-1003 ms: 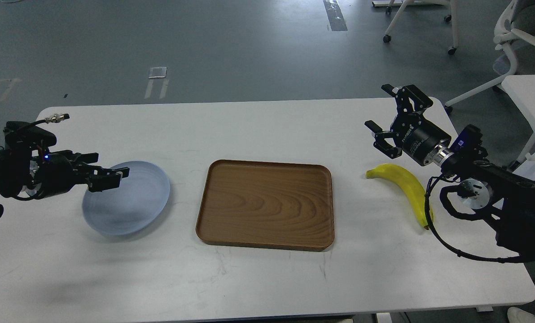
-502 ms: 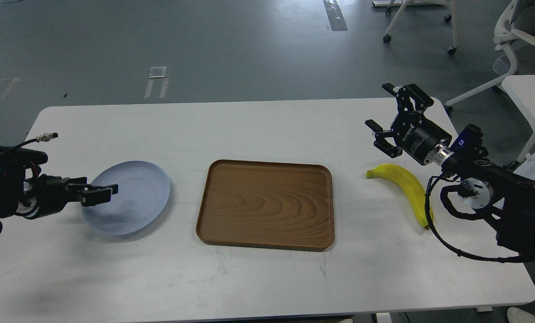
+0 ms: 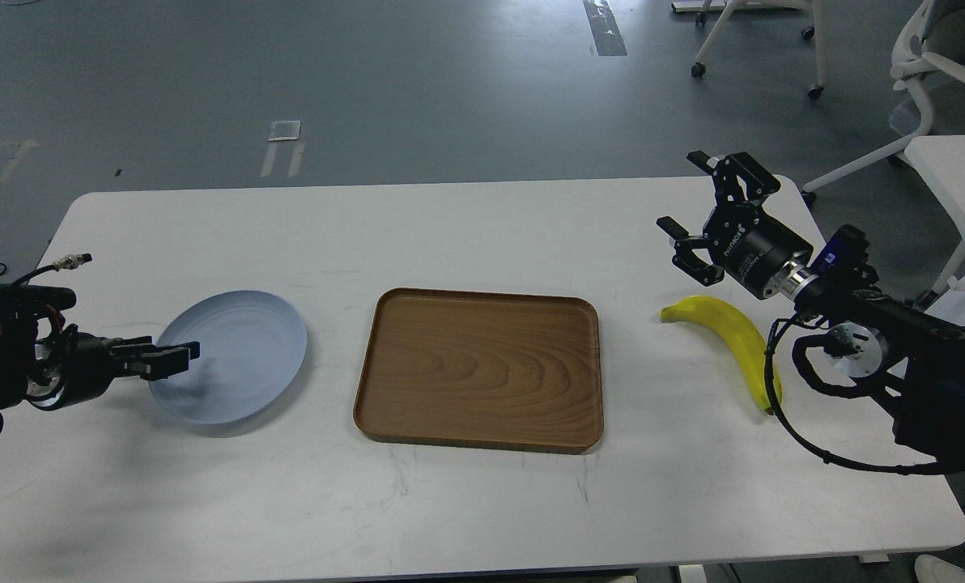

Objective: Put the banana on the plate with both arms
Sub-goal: 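Grasp the rim of the light blue plate with the left gripper, then lift the plate with the left gripper and set it on the wooden tray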

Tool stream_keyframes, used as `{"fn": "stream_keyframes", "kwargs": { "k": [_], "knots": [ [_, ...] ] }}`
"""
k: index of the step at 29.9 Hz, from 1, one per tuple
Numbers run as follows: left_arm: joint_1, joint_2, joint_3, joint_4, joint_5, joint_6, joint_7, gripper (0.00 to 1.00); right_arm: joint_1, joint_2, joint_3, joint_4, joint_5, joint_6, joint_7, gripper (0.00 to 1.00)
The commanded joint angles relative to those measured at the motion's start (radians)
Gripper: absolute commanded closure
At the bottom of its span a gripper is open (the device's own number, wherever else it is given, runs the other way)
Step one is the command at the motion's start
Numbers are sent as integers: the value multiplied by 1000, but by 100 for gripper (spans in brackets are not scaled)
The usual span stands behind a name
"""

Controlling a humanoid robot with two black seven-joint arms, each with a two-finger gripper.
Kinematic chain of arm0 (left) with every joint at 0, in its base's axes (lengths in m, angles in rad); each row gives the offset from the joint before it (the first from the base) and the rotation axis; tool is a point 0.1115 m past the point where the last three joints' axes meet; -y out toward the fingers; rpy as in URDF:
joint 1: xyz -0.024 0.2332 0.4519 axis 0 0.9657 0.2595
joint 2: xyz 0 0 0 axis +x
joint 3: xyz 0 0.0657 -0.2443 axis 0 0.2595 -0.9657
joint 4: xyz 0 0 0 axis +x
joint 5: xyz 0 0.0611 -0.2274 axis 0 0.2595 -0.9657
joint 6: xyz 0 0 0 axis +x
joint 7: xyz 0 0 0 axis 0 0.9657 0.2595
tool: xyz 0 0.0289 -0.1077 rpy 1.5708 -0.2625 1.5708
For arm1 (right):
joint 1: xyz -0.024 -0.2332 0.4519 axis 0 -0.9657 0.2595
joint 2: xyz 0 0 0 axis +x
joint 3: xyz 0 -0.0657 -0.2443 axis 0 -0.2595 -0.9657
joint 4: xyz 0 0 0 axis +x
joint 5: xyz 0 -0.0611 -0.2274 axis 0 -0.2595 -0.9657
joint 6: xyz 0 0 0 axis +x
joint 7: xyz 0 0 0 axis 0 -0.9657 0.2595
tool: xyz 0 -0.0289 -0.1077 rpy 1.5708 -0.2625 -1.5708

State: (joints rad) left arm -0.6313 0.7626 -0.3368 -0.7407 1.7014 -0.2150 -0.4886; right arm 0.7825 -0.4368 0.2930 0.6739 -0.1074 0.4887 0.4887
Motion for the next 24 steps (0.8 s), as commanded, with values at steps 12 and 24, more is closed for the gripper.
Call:
{"fn": "stream_keyframes", "kwargs": {
  "k": [12, 24],
  "knots": [
    [12, 7, -1, -2, -25, 19, 0, 100, -2, -3, 0, 3, 0, 0, 0, 0],
    [-129, 18, -1, -136, -23, 8, 0, 100, -2, -10, -2, 4, 0, 0, 0, 0]
  ]
}}
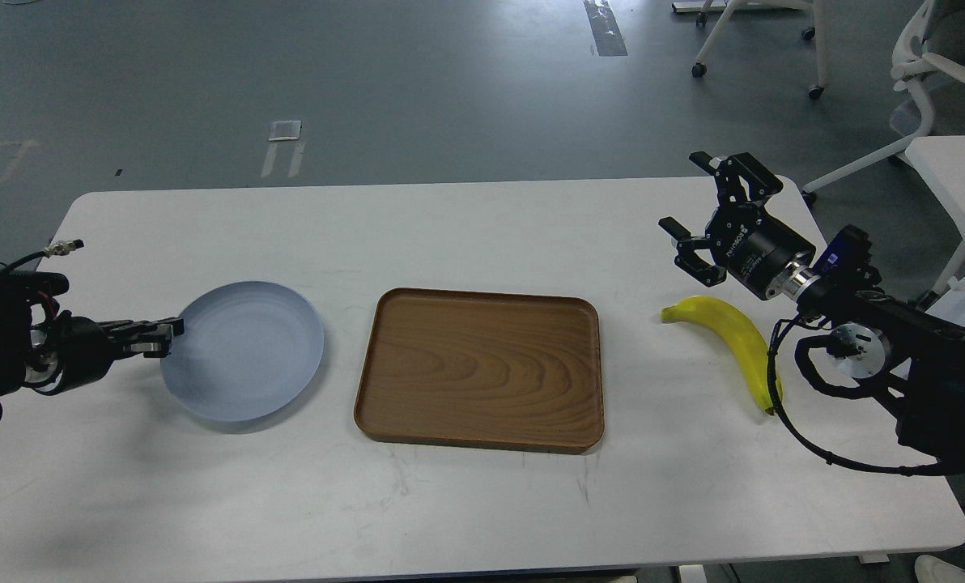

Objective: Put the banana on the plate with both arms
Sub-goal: 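Lift the plate with the left gripper and set it on the wooden tray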

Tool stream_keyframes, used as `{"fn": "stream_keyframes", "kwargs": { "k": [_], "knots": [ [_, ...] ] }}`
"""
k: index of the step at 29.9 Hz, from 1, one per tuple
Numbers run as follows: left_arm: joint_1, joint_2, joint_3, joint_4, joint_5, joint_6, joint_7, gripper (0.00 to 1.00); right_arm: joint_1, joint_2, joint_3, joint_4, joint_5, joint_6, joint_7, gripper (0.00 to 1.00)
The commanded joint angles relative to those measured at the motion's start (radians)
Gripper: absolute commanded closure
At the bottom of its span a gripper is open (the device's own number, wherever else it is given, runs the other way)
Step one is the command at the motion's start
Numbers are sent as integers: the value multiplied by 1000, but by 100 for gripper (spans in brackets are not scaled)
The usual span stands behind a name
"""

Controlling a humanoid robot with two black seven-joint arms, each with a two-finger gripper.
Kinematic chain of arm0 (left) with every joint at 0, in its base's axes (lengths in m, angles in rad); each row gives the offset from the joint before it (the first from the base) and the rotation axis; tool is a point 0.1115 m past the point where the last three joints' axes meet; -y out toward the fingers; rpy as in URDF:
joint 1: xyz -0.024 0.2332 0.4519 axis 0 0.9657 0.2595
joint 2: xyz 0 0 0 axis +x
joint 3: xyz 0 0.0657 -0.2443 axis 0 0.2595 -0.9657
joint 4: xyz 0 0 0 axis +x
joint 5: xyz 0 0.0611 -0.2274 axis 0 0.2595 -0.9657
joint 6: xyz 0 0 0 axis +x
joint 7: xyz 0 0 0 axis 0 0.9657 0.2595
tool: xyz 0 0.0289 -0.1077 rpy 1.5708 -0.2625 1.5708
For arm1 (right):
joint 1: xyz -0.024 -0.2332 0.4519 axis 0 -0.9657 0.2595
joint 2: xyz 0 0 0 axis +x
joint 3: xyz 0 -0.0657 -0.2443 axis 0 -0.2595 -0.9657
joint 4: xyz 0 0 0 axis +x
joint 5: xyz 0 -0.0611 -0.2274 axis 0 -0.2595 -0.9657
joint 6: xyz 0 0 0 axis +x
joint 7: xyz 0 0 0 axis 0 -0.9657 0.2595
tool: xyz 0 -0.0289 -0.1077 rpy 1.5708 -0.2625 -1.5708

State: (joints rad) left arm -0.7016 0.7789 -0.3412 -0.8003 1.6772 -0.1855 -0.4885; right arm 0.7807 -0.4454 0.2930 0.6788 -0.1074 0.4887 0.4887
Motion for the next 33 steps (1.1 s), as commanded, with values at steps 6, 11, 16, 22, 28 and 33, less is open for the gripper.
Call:
{"fn": "stream_keyframes", "kwargs": {
  "k": [6, 11, 16, 22, 28, 33],
  "knots": [
    [-145, -21, 13, -209, 10, -118, 0, 100, 0, -3, -3, -1, 0, 0, 0, 0],
    [-208, -145, 115, -198, 16, -124, 0, 100, -1, -4, -5, -1, 0, 0, 0, 0],
    [-220, -248, 159, -148, 16, -124, 24, 100, -3, -6, -5, -1, 0, 0, 0, 0],
    [-208, -348, 162, -30, 16, -124, 28, 100, -3, -15, -6, -1, 0, 0, 0, 0],
    [-210, -400, 162, 10, 16, -124, 47, 100, -5, -18, -6, -1, 0, 0, 0, 0],
    [-205, -454, 162, 52, 15, -123, 54, 100, -12, -33, -8, 1, -2, 0, 0, 0]
  ]
}}
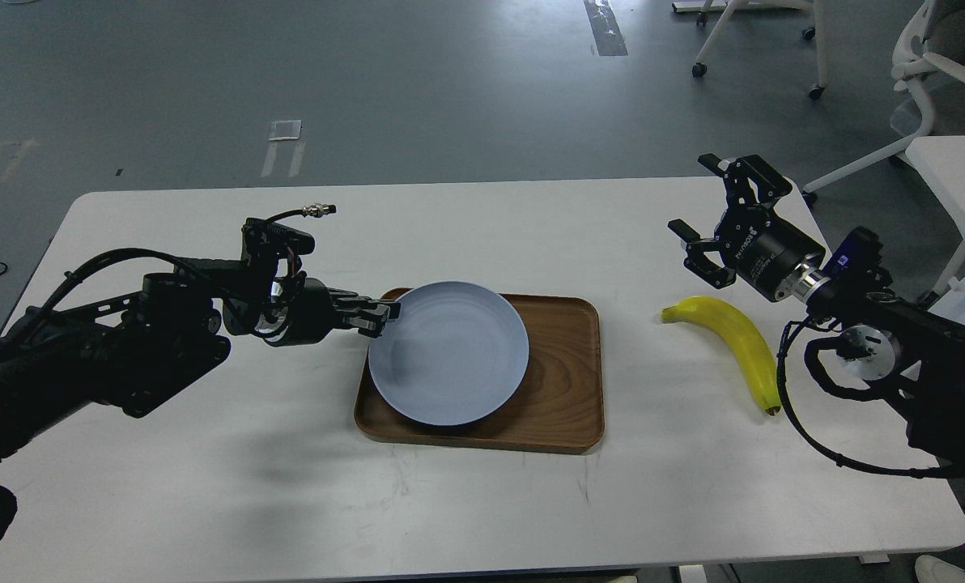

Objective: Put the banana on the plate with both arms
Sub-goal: 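Lift the plate with the left gripper and set it on the wooden tray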

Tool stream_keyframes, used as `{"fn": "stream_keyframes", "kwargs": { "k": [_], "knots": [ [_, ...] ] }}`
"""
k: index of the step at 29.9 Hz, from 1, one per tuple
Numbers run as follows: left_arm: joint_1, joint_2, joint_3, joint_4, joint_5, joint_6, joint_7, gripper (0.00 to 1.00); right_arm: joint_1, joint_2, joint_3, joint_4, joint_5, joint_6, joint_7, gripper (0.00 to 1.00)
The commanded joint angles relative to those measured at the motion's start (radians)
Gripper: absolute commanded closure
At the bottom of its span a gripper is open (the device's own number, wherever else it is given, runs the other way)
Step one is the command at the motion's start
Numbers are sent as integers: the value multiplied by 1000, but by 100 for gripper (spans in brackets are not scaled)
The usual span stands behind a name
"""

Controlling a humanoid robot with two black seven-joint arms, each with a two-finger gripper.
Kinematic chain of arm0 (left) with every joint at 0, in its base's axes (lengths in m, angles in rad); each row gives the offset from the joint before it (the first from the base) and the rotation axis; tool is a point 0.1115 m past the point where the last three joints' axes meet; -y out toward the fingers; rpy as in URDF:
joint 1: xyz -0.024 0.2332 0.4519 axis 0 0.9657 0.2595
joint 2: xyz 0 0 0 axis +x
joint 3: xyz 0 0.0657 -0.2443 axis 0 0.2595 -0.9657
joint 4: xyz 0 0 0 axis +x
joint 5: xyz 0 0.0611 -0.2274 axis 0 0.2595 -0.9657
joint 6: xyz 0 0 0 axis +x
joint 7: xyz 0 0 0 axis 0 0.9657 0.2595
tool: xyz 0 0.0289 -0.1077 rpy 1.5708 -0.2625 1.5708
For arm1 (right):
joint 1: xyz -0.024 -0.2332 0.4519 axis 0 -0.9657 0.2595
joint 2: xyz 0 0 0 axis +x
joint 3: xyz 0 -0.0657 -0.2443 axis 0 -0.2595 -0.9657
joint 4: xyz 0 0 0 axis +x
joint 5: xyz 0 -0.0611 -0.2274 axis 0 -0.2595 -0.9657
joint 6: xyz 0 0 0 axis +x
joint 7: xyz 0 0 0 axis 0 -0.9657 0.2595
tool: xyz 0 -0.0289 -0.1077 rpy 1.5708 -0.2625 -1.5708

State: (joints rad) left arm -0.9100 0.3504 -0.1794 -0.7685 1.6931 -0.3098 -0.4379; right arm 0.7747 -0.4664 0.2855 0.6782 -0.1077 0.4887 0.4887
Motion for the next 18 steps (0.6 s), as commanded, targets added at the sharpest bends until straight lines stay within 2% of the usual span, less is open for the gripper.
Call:
{"fn": "stream_keyframes", "kwargs": {
  "k": [1, 5, 18],
  "knots": [
    [3, -27, 0, 23, -1, 1, 4, 100, -6, -15, 0, 1, -1, 0, 0, 0],
    [3, -36, 1, 38, -1, 3, 24, 100, -9, -21, 0, 3, -1, 0, 0, 0],
    [-6, -90, 40, 55, -15, 5, 37, 100, -9, -21, 0, 3, -1, 0, 0, 0]
  ]
}}
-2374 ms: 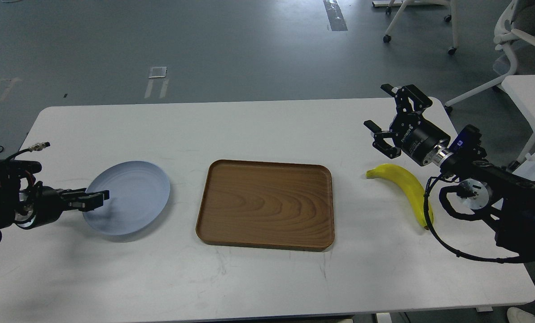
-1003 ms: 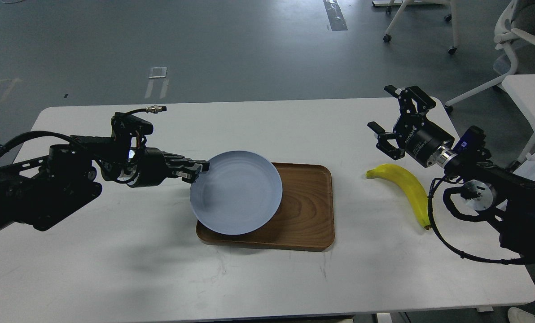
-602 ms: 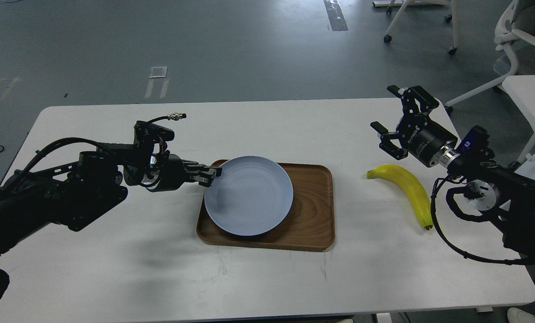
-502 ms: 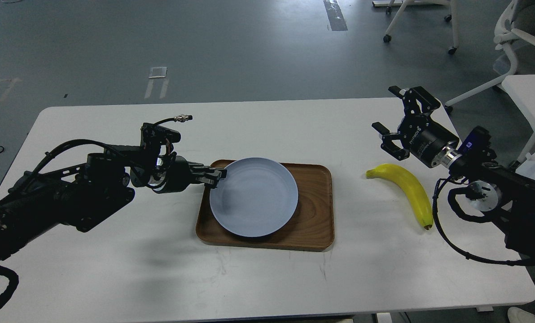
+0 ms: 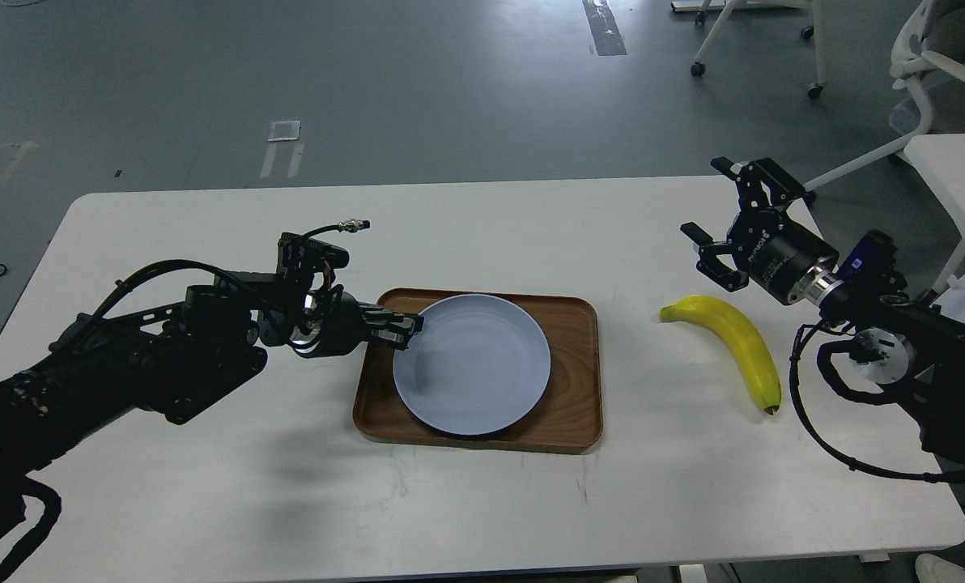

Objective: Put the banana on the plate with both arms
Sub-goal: 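Lift the plate with the left gripper and set it on the wooden tray, then open the left gripper and raise it away from the plate, then lower the right gripper onto the yellow banana and grasp it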

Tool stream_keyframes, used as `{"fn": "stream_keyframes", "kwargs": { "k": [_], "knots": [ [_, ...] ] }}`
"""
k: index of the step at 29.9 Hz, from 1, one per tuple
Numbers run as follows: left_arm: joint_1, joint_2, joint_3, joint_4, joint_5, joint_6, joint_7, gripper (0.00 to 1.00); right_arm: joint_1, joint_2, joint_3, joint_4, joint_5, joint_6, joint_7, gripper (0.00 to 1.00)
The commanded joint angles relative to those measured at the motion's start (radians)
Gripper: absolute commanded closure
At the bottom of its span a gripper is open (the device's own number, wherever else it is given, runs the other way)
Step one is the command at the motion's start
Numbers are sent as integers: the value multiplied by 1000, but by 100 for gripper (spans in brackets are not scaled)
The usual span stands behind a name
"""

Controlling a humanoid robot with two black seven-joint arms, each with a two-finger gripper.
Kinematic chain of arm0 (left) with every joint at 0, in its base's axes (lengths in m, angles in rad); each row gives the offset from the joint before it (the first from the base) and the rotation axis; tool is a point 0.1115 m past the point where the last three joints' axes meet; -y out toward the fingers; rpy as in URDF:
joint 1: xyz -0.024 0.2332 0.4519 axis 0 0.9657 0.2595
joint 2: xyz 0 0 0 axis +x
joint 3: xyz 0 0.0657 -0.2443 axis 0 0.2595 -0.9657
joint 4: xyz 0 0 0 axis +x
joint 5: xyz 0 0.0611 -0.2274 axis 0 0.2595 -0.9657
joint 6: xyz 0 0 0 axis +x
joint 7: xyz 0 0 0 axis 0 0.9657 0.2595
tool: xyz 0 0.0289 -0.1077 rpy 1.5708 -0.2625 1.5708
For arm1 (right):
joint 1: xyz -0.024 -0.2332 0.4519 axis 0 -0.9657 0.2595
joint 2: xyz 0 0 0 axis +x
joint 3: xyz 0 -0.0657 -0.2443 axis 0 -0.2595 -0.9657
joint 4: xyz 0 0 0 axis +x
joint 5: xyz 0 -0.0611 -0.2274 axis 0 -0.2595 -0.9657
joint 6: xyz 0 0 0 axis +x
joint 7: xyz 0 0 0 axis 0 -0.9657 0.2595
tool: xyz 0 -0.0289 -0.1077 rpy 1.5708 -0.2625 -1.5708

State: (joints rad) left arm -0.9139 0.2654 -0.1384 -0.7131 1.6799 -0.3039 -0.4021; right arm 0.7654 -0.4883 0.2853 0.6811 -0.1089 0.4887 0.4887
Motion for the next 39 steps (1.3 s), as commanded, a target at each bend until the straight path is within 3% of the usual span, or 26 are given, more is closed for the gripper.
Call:
{"fn": "stream_keyframes", "kwargs": {
  "k": [1, 3, 4, 5, 7, 9, 17, 21, 26, 32, 39],
  "knots": [
    [-3, -9, 0, 1, -3, -1, 2, 100, 0, 1, 0, 0, 0, 0, 0, 0],
    [-3, -9, 0, 3, -5, -1, 2, 100, 0, 1, 0, 0, 0, 0, 0, 0],
    [-3, -11, -1, 4, -6, -1, 2, 79, 0, 1, 0, 0, 0, 0, 0, 0],
    [-2, -12, -1, 7, -8, 0, 2, 40, 0, 1, 0, 0, 0, 0, 0, 0],
    [-3, -18, -3, 7, -18, 0, 2, 15, -5, 1, 0, 0, 0, 0, 0, 0],
    [-5, -17, -4, 7, -38, 0, 2, 7, -8, 1, 0, 0, 0, 0, 0, 0],
    [-31, 3, -21, -9, -310, 8, -7, 3, 0, -65, -2, 40, -44, 0, 0, 0],
    [-36, 47, -36, -40, -758, 17, -14, 3, 24, -165, -17, 112, -317, 0, 0, 0],
    [-25, 89, -149, -114, -1021, 11, -30, 3, 109, -268, -87, 173, -564, 0, 0, 0],
    [47, 103, -357, -184, -1098, -4, -55, 2, 256, -331, -286, 193, -797, 0, 0, 0],
    [90, 124, -385, -241, -1129, -34, -55, 2, 321, -305, -446, 143, -997, 0, 0, 0]
  ]
}}
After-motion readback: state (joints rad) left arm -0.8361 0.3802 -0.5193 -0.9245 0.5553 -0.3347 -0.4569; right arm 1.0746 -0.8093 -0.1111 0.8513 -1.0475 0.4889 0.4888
